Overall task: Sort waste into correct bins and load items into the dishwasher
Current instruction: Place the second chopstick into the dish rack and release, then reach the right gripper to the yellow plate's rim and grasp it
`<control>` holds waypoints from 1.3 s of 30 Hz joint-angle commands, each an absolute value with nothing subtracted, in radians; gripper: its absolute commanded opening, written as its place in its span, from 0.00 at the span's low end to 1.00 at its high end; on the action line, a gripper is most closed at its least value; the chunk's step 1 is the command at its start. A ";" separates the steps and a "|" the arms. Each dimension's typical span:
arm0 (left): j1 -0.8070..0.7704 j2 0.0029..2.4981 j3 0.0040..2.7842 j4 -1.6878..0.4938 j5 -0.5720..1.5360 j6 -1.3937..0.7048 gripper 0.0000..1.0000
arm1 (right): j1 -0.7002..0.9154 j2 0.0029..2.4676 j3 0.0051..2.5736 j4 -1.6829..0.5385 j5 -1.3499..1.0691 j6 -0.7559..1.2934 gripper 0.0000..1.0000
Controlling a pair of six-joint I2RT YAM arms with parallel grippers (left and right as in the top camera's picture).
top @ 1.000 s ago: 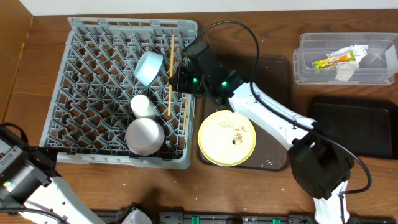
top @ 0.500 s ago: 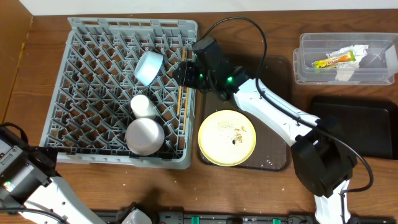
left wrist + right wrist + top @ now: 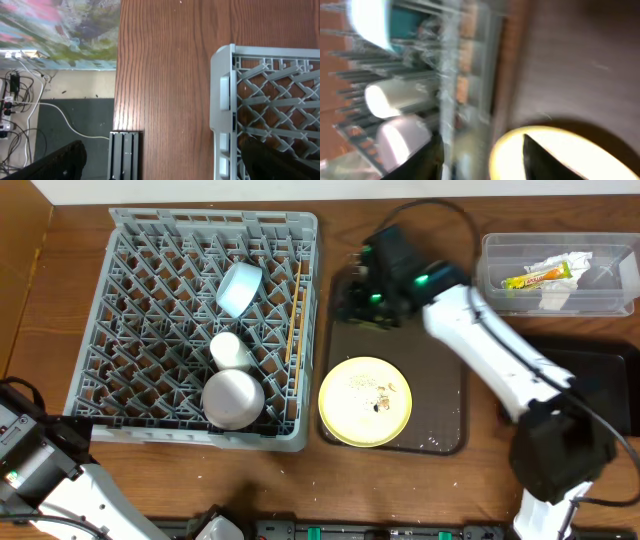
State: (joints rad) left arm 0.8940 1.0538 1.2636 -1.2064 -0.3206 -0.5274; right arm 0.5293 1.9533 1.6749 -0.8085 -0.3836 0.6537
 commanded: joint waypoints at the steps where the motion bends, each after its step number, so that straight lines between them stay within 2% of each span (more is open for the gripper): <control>1: 0.898 1.051 1.280 -1.211 -0.334 -0.537 1.00 | 0.490 1.946 1.660 -0.943 -0.228 0.548 0.44; 4: 0.898 1.051 1.280 -1.211 -0.334 -0.537 1.00 | 0.480 1.958 1.617 -1.004 -0.170 0.511 0.56; 11: 0.898 1.051 1.280 -1.211 -0.334 -0.537 1.00 | 0.478 1.962 1.471 -0.980 -0.164 0.431 0.57; 16: 0.898 1.051 1.280 -1.211 -0.334 -0.537 1.00 | 0.476 1.964 1.403 -0.945 -0.161 0.410 0.45; 24: 0.898 1.051 1.280 -1.211 -0.334 -0.537 1.00 | 0.476 1.964 1.325 -0.899 -0.162 0.410 0.41; 30: 0.898 1.051 1.280 -1.211 -0.334 -0.537 1.00 | 0.481 1.964 1.292 -0.878 -0.160 0.411 0.34; 36: 0.898 1.051 1.280 -1.211 -0.334 -0.537 1.00 | 0.444 1.964 1.291 -0.878 -0.093 0.426 0.21; 39: 0.898 1.051 1.280 -1.211 -0.334 -0.537 1.00 | 0.412 1.964 1.295 -0.886 -0.056 0.426 0.21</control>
